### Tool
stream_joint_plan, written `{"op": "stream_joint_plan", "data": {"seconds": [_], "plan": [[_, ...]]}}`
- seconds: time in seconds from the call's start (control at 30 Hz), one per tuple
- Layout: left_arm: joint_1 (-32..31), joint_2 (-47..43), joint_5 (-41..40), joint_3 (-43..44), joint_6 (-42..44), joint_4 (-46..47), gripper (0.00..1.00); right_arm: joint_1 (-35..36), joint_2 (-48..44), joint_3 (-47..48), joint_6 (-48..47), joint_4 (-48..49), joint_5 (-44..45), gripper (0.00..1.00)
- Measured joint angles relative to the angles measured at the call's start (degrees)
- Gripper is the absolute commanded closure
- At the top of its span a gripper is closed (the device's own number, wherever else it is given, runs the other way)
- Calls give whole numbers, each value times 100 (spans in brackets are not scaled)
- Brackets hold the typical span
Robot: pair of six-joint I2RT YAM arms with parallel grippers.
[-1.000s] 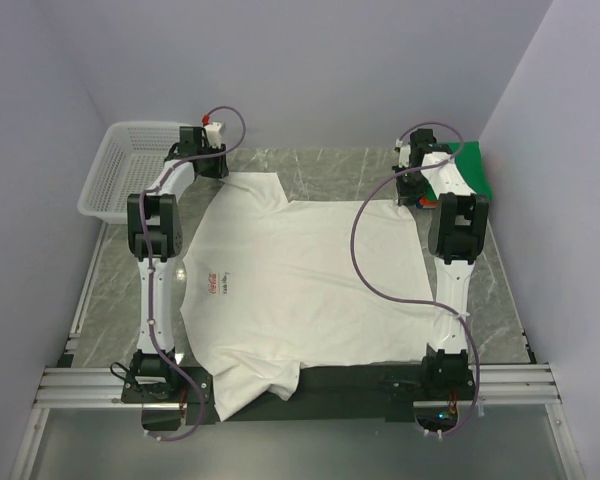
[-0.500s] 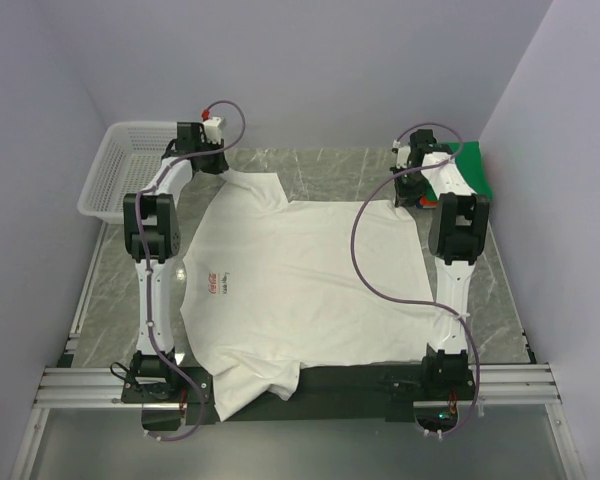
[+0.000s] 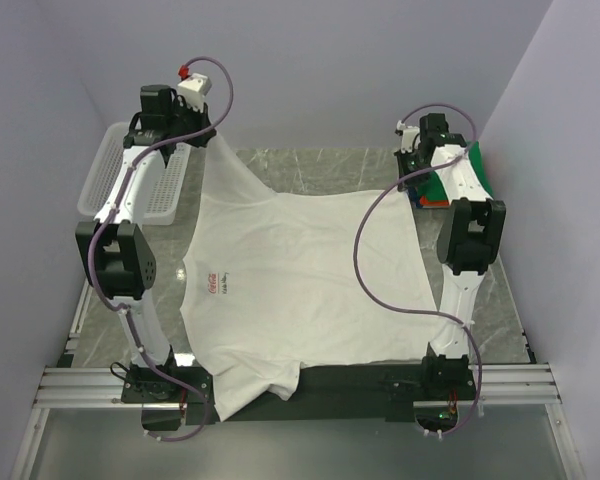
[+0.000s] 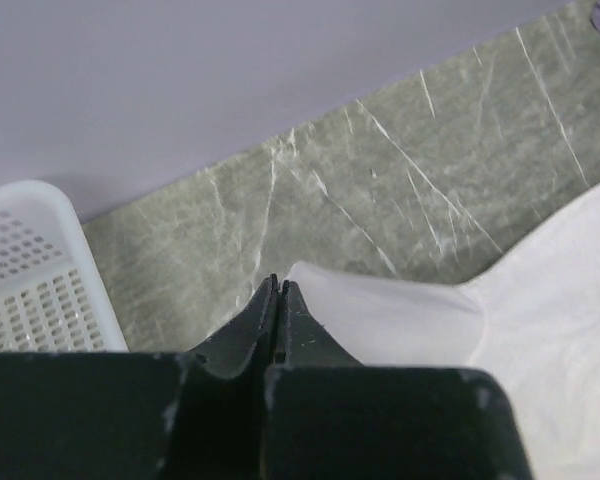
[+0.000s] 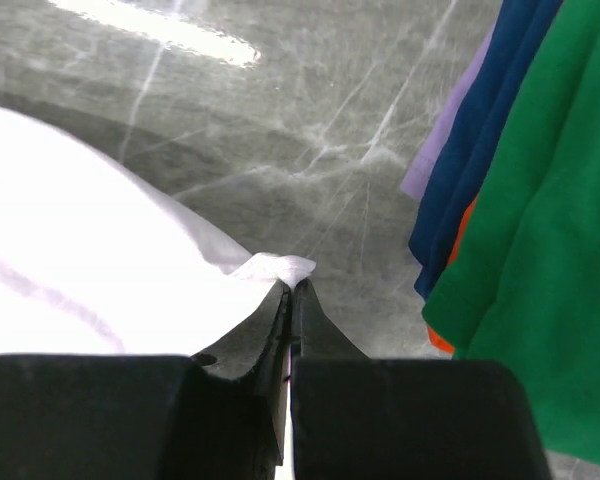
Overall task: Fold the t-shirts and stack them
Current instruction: Fold the tshirt
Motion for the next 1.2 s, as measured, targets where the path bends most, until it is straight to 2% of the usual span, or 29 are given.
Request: {"op": "stream_joint_plan", "data": {"seconds": [0.37,0.83,1.2], "plan": [[0,-940,-37,-1491,164,-529,100,-256,-269,-240,-490,-101,-581,100],[0,-3298,81,-3132,162,-1088,100,-660,-422,-555,-1191,-511,-1281,100],[-2,-4271,94,-4262,153,-1757,100,-739,-573,-870,-1746,-885,-1615,100]]}}
